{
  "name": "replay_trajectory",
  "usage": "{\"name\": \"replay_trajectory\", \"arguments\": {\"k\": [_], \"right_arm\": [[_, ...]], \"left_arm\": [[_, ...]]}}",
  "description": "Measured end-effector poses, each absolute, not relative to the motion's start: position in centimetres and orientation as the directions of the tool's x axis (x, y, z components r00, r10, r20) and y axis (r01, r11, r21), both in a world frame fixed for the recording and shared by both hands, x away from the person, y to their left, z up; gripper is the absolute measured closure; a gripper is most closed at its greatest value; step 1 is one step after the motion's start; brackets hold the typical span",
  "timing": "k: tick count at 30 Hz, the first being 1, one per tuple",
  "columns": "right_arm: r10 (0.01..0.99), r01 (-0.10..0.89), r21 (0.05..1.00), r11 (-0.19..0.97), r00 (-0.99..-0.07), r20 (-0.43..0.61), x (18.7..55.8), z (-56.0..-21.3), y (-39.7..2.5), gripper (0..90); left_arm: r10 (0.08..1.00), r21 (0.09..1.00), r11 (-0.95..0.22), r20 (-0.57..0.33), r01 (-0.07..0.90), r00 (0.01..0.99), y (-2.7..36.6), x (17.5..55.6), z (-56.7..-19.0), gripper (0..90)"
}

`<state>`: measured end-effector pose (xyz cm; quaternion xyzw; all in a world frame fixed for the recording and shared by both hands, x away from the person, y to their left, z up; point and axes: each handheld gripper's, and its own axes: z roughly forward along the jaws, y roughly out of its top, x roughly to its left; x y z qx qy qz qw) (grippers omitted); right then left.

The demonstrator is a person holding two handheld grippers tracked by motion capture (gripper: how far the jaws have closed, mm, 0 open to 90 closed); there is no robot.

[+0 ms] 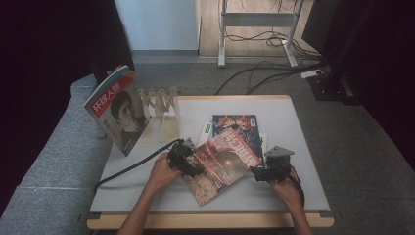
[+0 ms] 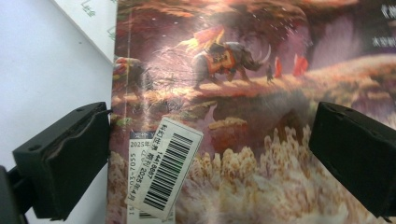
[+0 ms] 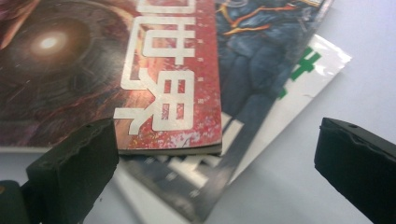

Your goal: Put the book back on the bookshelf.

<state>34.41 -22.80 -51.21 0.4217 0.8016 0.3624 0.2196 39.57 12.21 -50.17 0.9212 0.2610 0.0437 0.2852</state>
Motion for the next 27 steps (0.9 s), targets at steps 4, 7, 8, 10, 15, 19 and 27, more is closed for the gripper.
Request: {"name": "replay_trajectory", "arguments": {"k": [4,7,8,10,15,19,27], "right_arm": [[0.850,0.531,0.763,0.368,-0.525,-0.045,35.6,-51.1,-23.2,0.9],[0.859,0.541,0.760,0.360,-0.510,-0.044,36.4,-51.1,-23.4,1.4],[0.862,0.545,0.758,0.357,-0.506,-0.042,36.7,-51.1,-23.5,1.4],[0.864,0.551,0.757,0.352,-0.503,-0.035,37.1,-51.1,-23.6,1.4],[0.863,0.549,0.760,0.349,-0.505,-0.032,37.3,-51.1,-23.6,3.0],[0.859,0.546,0.763,0.347,-0.511,-0.024,37.0,-51.1,-23.7,3.3],[0.849,0.539,0.768,0.345,-0.529,-0.010,36.5,-51.1,-23.7,4.1]], "left_arm": [[0.498,0.558,-0.697,-0.075,0.451,0.864,12.0,39.0,-50.3,0.0],[0.489,0.565,-0.696,-0.079,0.443,0.869,11.9,38.6,-50.3,0.0],[0.486,0.566,-0.698,-0.077,0.439,0.871,11.9,38.4,-50.3,0.0],[0.477,0.567,-0.703,-0.071,0.429,0.876,12.0,38.3,-50.3,0.0],[0.470,0.605,-0.664,-0.118,0.438,0.875,13.4,38.2,-50.4,3.3],[0.478,0.624,-0.644,-0.122,0.442,0.870,15.2,37.9,-50.2,4.1],[0.487,0.623,-0.628,-0.153,0.467,0.860,18.0,37.1,-50.3,0.0]]}}
